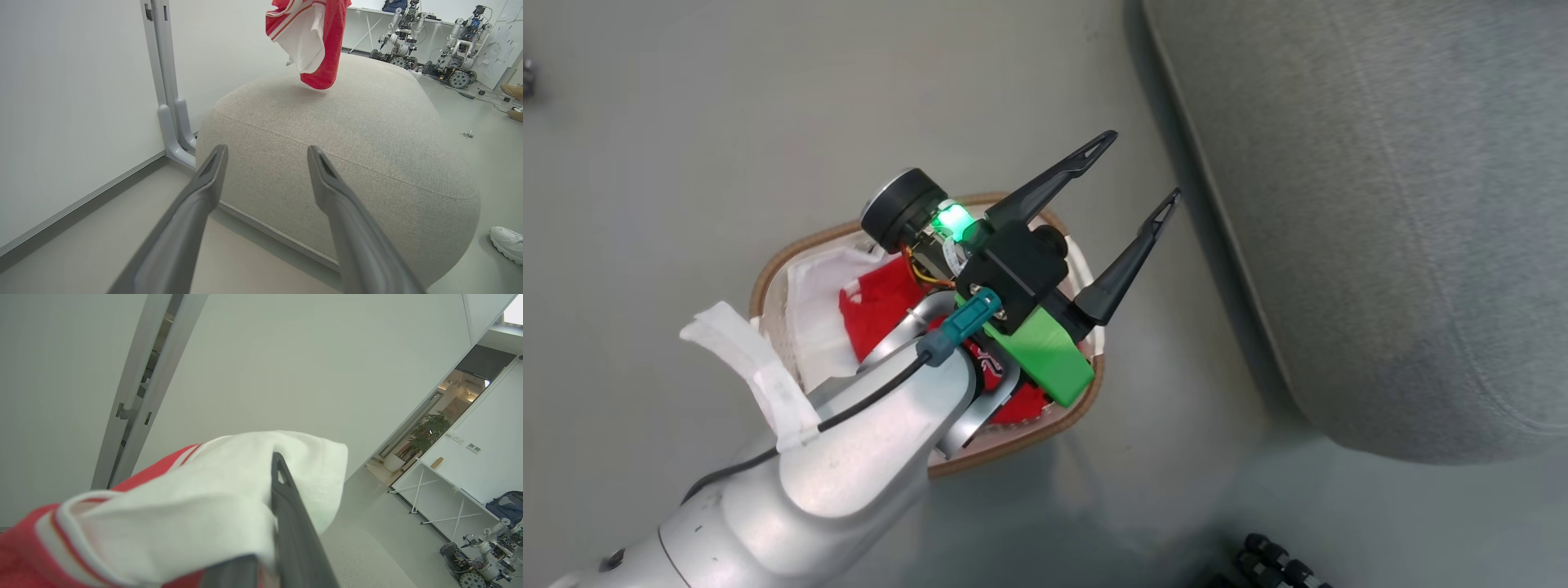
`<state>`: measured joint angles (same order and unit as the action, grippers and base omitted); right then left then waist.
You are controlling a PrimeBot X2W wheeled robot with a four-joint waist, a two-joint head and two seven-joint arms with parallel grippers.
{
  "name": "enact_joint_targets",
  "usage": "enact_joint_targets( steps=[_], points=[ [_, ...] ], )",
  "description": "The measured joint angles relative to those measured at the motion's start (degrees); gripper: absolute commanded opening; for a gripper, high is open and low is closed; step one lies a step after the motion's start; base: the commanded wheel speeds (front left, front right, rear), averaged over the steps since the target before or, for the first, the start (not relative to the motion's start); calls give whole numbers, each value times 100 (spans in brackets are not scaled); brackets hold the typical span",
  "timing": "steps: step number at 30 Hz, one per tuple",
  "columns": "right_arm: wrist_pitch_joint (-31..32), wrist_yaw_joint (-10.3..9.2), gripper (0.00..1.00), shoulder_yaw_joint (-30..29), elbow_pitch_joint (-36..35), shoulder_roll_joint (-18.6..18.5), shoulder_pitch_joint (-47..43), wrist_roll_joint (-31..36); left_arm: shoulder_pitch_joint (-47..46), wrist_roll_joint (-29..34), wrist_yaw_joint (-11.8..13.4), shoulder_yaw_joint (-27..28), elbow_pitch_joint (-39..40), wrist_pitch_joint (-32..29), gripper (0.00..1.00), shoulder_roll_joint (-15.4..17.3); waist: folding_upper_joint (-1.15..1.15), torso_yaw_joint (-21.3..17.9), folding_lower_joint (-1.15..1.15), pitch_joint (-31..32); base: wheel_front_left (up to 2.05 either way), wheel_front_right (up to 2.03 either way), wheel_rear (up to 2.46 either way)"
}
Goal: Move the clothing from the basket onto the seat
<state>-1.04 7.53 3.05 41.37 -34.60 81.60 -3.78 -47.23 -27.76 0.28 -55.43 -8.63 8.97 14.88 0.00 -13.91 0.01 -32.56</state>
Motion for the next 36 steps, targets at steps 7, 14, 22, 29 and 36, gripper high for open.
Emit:
enact_joint_targets(
  steps=[7,14,22,29,36],
  points=[
    [-411,0,0,-433,925,344,-634,297,-101,68,31,-59,109,-20,100,-45,0,397,0,-488,0,0,0],
    [-901,0,0,-527,1733,728,-1083,453,-162,110,75,-109,286,-85,100,-49,0,591,0,-797,0,0,0],
    [-1302,0,100,-449,2092,1092,-1213,489,-169,77,132,-85,367,-129,100,47,0,449,0,-725,0,0,0],
    [-1395,0,100,-136,1847,1203,-1661,255,-59,-54,201,-20,287,-57,100,92,0,324,-1,-415,0,0,0],
    [-1397,0,100,200,1138,1234,-2111,14,259,-361,309,203,-71,241,100,144,0,254,-1,81,0,0,0]
  ],
)
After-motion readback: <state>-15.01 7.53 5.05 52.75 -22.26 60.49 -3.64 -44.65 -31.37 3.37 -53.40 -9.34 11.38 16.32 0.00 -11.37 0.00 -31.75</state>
